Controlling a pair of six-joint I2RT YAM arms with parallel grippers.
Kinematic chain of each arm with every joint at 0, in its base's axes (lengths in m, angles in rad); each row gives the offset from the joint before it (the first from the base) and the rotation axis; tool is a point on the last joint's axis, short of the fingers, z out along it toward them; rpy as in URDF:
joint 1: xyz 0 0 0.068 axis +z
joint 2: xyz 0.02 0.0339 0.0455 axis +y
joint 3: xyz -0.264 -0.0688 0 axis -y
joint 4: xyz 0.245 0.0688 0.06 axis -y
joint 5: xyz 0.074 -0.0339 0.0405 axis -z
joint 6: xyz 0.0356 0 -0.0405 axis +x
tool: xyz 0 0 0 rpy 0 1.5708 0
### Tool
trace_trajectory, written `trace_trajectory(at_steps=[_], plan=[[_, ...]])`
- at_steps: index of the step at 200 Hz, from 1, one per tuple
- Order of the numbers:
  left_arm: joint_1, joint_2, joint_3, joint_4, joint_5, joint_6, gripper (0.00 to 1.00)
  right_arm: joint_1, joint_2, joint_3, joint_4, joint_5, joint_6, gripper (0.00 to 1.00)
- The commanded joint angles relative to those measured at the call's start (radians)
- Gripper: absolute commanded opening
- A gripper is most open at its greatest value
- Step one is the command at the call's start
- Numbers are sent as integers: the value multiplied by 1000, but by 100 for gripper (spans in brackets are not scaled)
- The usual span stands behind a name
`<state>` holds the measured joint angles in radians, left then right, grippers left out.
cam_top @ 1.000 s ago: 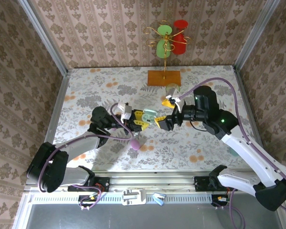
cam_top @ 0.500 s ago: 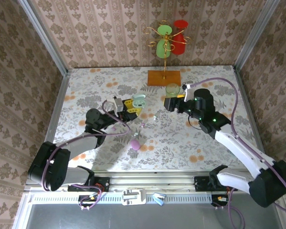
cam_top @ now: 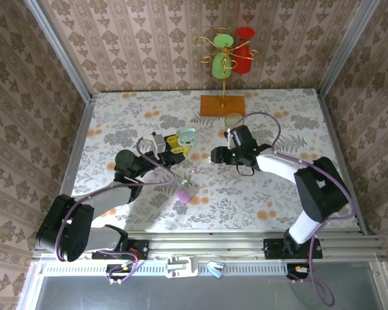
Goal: Insert wireless bluetooth earbuds into charging case
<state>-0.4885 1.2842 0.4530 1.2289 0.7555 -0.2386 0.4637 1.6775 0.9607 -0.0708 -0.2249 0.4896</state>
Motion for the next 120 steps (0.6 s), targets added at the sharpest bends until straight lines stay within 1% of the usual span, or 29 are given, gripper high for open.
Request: trace_trajectory(at_steps=[1,20,32,75,120], plan=[[3,-20,-9,47,23,4,12,8,62,74,-1,-1,-15,57],[1,-16,-6,48,27,2,12,8,106,99,24,11,-15,51],[4,-13,-1,47,35,1,12,8,133,114,37,11,-14,50],[5,1,19,47,60,-13,11,9,223,162,65,-17,-12,48],[5,10,18,46,63,-18,11,14,266,187,66,-36,-27,47]])
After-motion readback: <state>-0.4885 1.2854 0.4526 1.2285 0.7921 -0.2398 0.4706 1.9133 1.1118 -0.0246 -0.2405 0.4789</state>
